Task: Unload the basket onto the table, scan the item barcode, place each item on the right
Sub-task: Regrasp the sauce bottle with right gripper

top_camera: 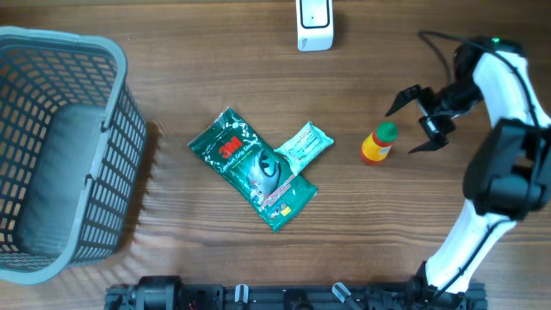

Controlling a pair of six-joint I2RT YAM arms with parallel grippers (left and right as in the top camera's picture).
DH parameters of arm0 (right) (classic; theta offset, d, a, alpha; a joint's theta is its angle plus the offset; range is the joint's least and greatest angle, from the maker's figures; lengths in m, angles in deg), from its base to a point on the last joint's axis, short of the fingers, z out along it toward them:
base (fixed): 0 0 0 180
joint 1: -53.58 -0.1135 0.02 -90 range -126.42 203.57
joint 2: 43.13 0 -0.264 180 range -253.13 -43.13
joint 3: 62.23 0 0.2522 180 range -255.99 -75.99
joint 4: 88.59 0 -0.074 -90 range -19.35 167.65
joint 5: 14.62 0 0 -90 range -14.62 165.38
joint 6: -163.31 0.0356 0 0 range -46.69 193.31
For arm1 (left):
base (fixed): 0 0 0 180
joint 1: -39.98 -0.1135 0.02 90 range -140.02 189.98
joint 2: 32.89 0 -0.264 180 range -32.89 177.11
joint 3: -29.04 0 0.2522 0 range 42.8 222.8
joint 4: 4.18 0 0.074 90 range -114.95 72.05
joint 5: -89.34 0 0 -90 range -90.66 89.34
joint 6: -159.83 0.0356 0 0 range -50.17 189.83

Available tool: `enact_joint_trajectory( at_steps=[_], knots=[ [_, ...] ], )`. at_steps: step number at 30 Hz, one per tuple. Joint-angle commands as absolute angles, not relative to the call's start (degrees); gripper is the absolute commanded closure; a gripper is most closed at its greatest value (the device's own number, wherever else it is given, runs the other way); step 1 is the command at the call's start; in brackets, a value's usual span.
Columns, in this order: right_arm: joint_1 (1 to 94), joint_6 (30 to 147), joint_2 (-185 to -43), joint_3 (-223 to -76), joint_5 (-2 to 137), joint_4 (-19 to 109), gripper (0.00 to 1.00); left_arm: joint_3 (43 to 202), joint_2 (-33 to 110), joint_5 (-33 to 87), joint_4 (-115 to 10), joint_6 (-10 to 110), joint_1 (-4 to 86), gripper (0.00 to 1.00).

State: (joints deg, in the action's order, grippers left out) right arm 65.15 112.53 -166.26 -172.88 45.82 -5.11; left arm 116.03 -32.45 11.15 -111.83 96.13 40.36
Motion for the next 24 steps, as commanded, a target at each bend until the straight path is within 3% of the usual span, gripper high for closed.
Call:
enact_joint_trajectory(
  at_steps=[1,9,24],
  knots=[
    [65.28,103.39,-171.51,-172.61,39.87,-7.32,0.03,116.03,-32.62,11.02,-111.7,96.44,40.51,0.0],
    [65.15,92.11,-173.52,-172.37,38.43,-11.65,0.0,116.03,-32.62,11.02,-111.7,96.44,40.51,0.0],
    [59.53,97.91,-174.94,-162.49,30.74,-5.51,0.01,116.03,-32.62,11.02,-111.7,96.44,40.51,0.0]
  ],
)
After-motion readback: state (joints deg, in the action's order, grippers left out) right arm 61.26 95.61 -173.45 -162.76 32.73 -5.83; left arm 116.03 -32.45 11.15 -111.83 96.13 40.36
